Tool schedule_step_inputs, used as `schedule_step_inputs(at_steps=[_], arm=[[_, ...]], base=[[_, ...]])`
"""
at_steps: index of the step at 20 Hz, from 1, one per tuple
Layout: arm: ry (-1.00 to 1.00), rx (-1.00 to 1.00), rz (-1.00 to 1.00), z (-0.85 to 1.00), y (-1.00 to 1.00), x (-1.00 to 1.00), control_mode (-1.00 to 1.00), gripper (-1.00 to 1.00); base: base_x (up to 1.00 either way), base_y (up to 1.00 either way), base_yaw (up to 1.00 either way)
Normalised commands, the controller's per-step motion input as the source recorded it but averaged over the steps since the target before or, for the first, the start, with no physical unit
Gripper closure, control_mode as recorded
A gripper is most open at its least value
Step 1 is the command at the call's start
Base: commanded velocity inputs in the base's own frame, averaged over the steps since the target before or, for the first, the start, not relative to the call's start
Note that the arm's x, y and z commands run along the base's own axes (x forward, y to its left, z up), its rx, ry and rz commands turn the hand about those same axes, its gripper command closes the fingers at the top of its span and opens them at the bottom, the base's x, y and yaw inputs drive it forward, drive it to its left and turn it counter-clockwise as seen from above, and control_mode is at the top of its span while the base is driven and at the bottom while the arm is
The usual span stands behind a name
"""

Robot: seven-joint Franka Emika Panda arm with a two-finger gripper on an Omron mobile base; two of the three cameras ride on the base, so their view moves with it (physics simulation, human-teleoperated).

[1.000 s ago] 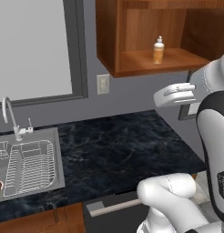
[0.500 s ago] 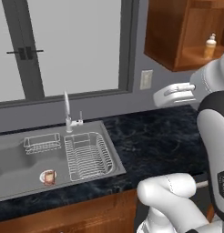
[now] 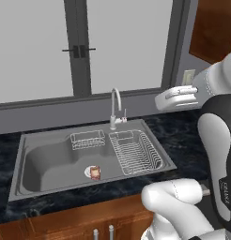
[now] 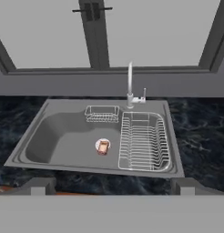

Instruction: Pick up the soap dispenser and bar soap from the sink, and place them back in the cabinet, and close the cabinet door.

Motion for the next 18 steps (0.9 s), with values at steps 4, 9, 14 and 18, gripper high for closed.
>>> schedule_step_inputs(at_steps=[4,9,14,18], arm=[[0.0,0.0,0.0,0.0,0.0,0.0,1.0,-1.0],[0.0,0.0,0.0,0.0,0.0,0.0,1.0,-1.0],[0.0,0.0,0.0,0.0,0.0,0.0,1.0,-1.0],[0.0,0.0,0.0,0.0,0.0,0.0,1.0,-1.0]], base=[[0.0,0.61,0.11],[0.01,0.7,0.03],[0.13,0.66,0.0],[0.29,0.44,0.0]])
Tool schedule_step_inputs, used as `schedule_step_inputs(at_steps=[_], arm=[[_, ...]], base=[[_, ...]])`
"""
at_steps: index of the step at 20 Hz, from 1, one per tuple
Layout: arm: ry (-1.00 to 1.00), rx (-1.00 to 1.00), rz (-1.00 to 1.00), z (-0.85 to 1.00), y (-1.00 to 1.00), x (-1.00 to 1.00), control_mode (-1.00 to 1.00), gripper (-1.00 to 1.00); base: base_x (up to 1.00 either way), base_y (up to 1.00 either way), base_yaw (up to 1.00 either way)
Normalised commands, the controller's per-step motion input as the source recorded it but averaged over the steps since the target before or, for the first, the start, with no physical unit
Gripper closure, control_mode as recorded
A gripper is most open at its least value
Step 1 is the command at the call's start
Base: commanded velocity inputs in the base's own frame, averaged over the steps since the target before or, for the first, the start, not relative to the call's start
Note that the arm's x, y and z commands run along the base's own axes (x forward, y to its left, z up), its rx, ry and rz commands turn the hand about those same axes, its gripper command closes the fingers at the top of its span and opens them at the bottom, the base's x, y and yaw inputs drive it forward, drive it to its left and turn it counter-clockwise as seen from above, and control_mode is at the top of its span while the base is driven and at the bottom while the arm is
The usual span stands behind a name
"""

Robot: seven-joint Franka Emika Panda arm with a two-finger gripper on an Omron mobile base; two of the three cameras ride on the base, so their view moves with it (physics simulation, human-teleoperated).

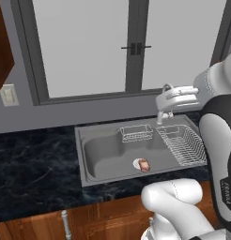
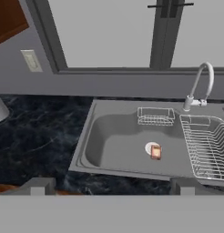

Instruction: Pick up the soap dispenser and bar soap from the sink, and place them back in the cabinet, and close the cabinet door.

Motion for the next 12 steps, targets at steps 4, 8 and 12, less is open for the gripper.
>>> schedule_step_inputs(at_steps=[4,8,12], arm=[[0.0,0.0,0.0,0.0,0.0,0.0,1.0,-1.0],[0.0,0.0,0.0,0.0,0.0,0.0,1.0,-1.0],[0.0,0.0,0.0,0.0,0.0,0.0,1.0,-1.0]], base=[[0.37,0.08,0.0],[0.4,0.0,0.0],[0.41,0.0,0.0]])
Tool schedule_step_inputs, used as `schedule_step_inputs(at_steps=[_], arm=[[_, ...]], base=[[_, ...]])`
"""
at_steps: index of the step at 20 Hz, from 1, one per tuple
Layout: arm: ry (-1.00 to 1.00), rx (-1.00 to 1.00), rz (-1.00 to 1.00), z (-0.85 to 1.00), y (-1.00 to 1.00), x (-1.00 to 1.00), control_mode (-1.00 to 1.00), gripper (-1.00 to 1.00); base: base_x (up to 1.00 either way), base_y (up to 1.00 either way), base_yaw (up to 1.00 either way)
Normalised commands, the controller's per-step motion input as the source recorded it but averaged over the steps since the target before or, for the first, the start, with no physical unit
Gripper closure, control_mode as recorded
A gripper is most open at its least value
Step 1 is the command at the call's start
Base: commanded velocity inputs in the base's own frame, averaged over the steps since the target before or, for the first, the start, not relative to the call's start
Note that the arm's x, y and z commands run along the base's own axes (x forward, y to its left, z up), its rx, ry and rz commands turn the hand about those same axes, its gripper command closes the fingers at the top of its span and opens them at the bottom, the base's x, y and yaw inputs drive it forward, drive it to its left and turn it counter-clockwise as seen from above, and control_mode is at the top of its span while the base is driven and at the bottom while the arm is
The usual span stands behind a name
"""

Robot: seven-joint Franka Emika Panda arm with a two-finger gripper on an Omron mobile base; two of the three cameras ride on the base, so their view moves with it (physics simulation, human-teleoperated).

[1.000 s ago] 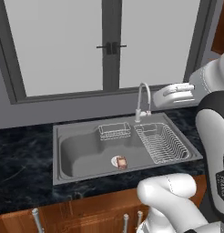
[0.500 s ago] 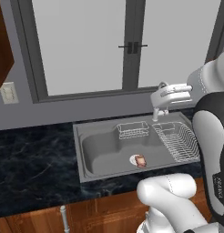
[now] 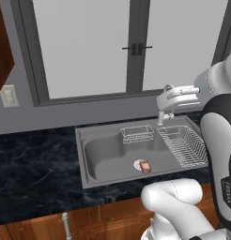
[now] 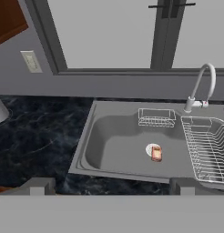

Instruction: Pick up the soap dispenser and bar soap from the sink, and place them back in the cabinet, and close the cabinet door.

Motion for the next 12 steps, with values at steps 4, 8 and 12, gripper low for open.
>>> schedule_step_inputs(at_steps=[4,8,12], arm=[[0.0,0.0,0.0,0.0,0.0,0.0,1.0,-1.0],[0.0,0.0,0.0,0.0,0.0,0.0,1.0,-1.0],[0.0,0.0,0.0,0.0,0.0,0.0,1.0,-1.0]], base=[[0.52,0.0,0.0],[0.66,0.0,0.04],[0.47,0.0,0.05]])
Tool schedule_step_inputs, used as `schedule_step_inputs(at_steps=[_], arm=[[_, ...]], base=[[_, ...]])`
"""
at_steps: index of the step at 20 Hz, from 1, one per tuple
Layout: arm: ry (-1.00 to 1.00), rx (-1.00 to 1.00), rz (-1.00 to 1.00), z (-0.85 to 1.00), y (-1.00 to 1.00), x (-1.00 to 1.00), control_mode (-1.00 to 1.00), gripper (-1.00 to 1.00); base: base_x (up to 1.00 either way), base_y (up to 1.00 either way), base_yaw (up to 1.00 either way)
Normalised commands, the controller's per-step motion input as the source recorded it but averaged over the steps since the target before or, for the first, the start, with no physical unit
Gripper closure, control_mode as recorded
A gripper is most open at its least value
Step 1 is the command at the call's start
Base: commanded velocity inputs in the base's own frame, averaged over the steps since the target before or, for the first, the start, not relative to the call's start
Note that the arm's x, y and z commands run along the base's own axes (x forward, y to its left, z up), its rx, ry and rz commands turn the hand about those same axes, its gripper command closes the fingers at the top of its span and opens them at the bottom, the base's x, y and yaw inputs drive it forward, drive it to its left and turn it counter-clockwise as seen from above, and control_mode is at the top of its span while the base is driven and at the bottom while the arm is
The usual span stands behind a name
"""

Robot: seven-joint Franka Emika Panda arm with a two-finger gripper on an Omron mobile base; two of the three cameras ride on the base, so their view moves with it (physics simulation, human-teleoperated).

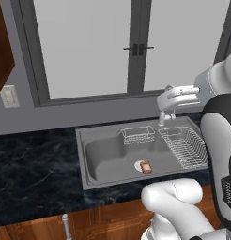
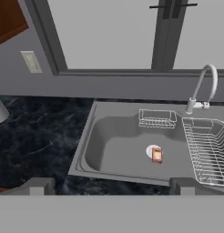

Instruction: Pick up the soap dispenser and bar soap from the sink, and place them back in the cabinet, and close the cabinet door.

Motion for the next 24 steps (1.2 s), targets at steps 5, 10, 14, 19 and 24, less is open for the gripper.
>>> schedule_step_inputs(at_steps=[5,10,14,19,24], arm=[[0.0,0.0,0.0,0.0,0.0,0.0,1.0,-1.0],[0.04,0.0,0.01,0.0,0.0,0.16,-1.0,-1.0],[0.08,0.0,0.0,-0.09,-0.07,0.47,-1.0,-1.0],[0.07,0.0,0.0,-0.25,-0.2,0.39,-1.0,-1.0],[0.08,0.0,0.0,-0.34,-0.27,0.25,-1.0,-1.0]], base=[[0.38,0.0,0.04],[0.23,0.0,0.02],[0.0,0.0,0.0],[0.0,0.0,0.0],[0.0,0.0,0.0]])
